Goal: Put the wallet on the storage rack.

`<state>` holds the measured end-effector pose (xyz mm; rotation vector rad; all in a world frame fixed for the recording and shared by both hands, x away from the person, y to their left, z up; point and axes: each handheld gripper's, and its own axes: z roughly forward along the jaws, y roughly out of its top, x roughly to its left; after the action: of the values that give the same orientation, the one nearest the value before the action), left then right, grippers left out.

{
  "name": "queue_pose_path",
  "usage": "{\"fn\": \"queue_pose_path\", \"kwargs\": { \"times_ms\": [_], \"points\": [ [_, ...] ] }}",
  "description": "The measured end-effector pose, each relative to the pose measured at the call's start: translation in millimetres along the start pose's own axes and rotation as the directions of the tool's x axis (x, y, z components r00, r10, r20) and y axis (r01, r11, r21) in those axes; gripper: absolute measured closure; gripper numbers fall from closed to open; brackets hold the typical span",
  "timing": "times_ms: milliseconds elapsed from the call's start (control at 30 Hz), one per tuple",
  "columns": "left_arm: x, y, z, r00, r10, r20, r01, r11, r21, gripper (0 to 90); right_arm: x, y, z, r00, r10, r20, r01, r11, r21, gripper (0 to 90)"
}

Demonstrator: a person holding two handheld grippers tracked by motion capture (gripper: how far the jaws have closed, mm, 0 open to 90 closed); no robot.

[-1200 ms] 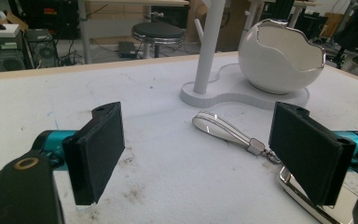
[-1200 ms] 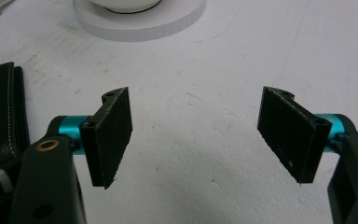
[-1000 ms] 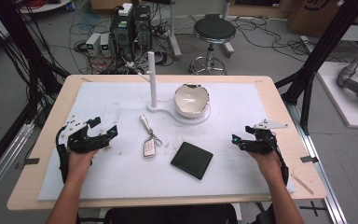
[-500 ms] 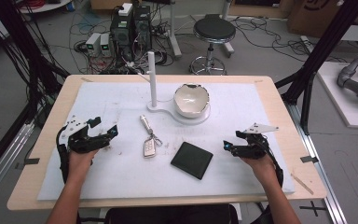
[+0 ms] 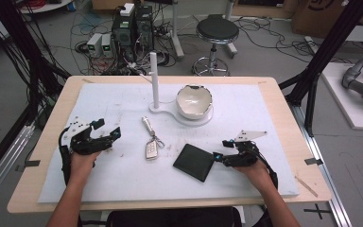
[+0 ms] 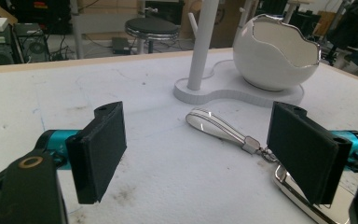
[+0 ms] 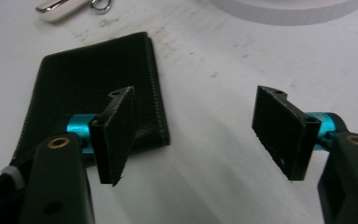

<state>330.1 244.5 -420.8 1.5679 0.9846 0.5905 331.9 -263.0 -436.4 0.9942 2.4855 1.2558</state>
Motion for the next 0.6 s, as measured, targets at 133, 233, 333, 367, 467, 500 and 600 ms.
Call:
{"fn": "queue_pose_path", "kwargs": {
  "times_ms": [133,233,333,367,467,500,600],
  "points": [
    [-1.3,-0.3,0.9,1.0,0.002,0.001,-0.002,1.0,0.004,19.7,2.9,-0.3,8.7,0.9995,-0.002,-0.032,0.003,0.999,0.043,28.8],
    [-1.2,-0.4,1.3,1.0,0.0,0.0,0.0,1.0,0.008,19.8,4.3,-0.9,13.9,0.9993,-0.005,-0.036,0.008,0.998,0.068,29.2],
    [-0.6,-0.8,1.9,1.0,-0.002,-0.002,0.002,0.9999,0.012,19.9,3.2,-0.8,14.0,0.9984,-0.003,-0.056,0.007,0.998,0.067,33.6],
    [-0.6,-0.9,2.1,1.0,-0.005,-0.003,0.005,0.9999,0.012,19.9,2.5,-0.9,14.3,0.9979,-0.003,-0.065,0.007,0.998,0.067,35.3],
    [-0.4,-1.1,2.4,1.0,-0.004,-0.002,0.004,0.9999,0.016,20.2,1.9,-1.5,15.1,0.9952,0.016,-0.097,-0.008,0.997,0.077,42.9],
    [-0.5,-1.1,2.6,1.0,-0.004,-0.003,0.004,0.9998,0.017,20.2,1.5,-1.5,15.4,0.9941,0.02,-0.106,-0.011,0.997,0.081,44.6],
    [-0.6,-1.3,3.2,1.0,-0.004,-0.004,0.004,0.9998,0.019,20.3,-0.5,-1.9,15.8,0.9897,0.039,-0.137,-0.028,0.996,0.086,49.6]
  ]
}}
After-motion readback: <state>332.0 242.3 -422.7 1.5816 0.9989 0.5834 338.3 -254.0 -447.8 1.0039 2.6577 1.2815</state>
